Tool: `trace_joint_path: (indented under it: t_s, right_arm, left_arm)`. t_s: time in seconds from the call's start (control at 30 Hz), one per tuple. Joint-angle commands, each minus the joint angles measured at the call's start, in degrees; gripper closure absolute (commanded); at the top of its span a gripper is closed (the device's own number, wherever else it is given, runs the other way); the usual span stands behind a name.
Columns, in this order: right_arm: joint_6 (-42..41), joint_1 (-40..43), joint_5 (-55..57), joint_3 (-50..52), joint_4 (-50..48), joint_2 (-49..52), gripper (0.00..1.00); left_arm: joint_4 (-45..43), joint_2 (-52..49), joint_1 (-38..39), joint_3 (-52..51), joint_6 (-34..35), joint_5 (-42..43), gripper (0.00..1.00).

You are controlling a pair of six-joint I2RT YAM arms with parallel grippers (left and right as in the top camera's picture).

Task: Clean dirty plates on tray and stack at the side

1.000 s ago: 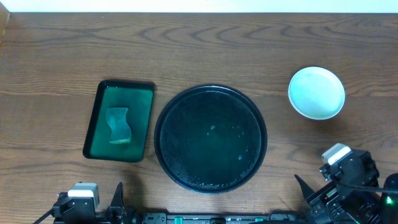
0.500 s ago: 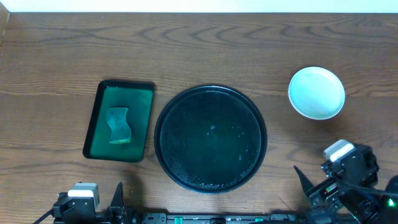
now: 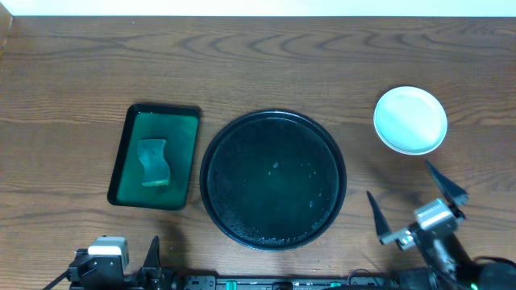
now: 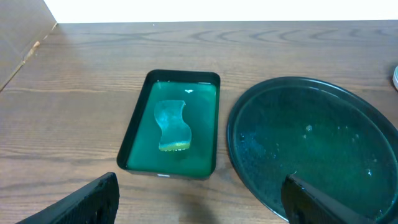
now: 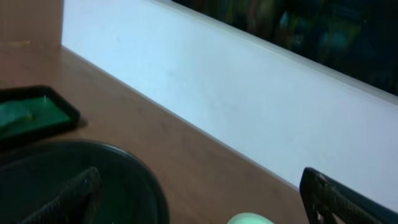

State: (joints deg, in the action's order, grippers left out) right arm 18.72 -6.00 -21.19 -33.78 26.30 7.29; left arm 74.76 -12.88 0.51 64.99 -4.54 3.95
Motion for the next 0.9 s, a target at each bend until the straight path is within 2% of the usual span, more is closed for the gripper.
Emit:
trace_joint_path:
  t_s: [0.0, 0.43, 0.63, 0.77, 0.87]
  right_arm:
    - [0.2, 0.6, -5.9, 7.2, -6.8, -1.8, 0.01]
    - [-1.0, 0.6, -4.7, 27.7, -39.8, -3.1, 0.01]
    - [-6.6, 0.6, -0.2, 31.5, -45.7, -3.1, 0.01]
    - [-7.5, 0.5, 0.9, 33.2, -46.7, -3.2, 0.01]
    - [-12.7, 0.3, 4.8, 33.5, -44.7, -3.5, 0.01]
  left_arm:
    - [0.0, 0.0, 0.2, 0.5, 0.1, 0.2, 0.16]
    - [0.0, 0.0, 0.2, 0.5, 0.1, 0.2, 0.16]
    - [0.0, 0.0, 0.2, 0.5, 0.1, 0.1, 0.16]
    - [0.0, 0.0, 0.2, 0.5, 0.1, 0.1, 0.16]
    - [0.0, 0.0, 0.2, 0.5, 0.1, 0.2, 0.16]
